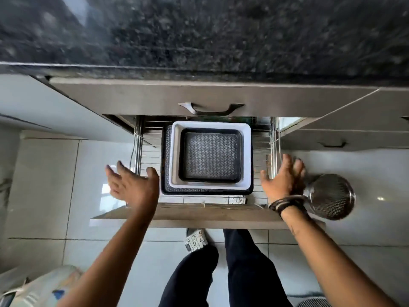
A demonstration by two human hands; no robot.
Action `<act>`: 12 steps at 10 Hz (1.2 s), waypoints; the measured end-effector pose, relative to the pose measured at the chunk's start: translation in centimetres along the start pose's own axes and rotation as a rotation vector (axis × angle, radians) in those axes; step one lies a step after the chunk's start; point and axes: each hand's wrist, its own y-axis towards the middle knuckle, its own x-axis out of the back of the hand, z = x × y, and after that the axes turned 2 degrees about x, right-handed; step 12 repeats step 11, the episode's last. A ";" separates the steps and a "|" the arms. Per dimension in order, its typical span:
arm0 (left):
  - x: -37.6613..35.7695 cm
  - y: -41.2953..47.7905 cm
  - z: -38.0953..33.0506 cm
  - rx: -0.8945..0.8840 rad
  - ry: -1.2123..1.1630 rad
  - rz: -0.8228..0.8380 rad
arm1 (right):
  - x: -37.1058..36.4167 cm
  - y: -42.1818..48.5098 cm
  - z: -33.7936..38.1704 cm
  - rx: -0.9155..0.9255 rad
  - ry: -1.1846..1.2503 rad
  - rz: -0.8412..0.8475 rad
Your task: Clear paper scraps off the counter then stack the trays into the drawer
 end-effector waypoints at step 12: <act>5.3 5.0 -13.6 0.639 -1.114 0.850 | 11.4 7.5 5.9 -0.668 1.583 0.670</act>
